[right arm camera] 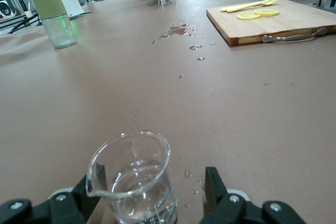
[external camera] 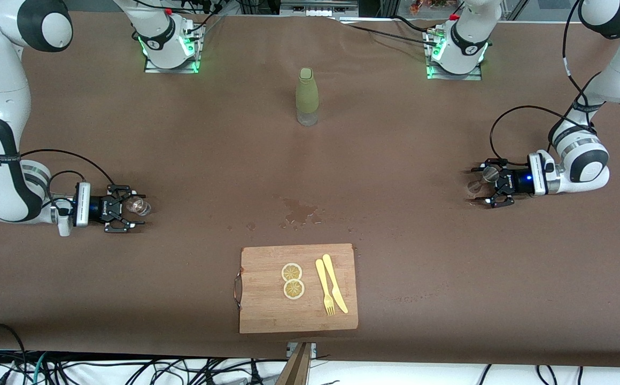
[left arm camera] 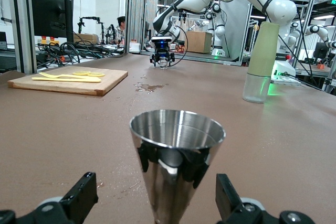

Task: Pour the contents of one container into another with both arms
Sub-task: 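Grasp the glass beaker with the right gripper while the left gripper grasps the jigger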

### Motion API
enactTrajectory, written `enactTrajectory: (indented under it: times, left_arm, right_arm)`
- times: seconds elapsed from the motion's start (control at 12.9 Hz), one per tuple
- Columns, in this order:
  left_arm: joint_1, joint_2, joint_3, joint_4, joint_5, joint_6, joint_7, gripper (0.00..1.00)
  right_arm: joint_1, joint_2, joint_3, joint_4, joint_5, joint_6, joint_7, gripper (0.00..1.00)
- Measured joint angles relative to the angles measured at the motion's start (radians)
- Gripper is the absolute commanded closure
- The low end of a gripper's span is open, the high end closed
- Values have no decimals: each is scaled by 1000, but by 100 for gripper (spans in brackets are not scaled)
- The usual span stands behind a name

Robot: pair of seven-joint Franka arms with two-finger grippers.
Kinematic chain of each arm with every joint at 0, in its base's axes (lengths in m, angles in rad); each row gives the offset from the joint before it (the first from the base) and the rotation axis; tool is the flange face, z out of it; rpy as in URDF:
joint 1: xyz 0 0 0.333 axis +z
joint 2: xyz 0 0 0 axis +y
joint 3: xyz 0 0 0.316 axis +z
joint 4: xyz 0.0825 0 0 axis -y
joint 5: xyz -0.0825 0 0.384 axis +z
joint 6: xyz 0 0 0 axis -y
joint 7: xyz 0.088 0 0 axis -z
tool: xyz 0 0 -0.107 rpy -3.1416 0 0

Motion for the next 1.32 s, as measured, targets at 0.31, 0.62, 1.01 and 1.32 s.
enactTrajectory:
  times: [0.31, 0.62, 1.01, 1.32]
  left_arm:
    - [0, 7, 0, 3, 0, -3, 1, 2]
    - [-8, 8, -2, 4, 0, -4, 1, 20]
    - [-17, 17, -2, 5, 0, -4, 2, 53]
    - [-17, 19, -2, 7, 0, -4, 2, 83]
  right_arm:
    - [4, 0, 1, 2, 0, 0, 0, 59]
    - [18, -1, 1, 8, 0, 1, 13, 65]
    - [95, -96, 5, 39, -79, 9, 198, 65]
    - [181, -164, 7, 39, -101, 24, 397, 65]
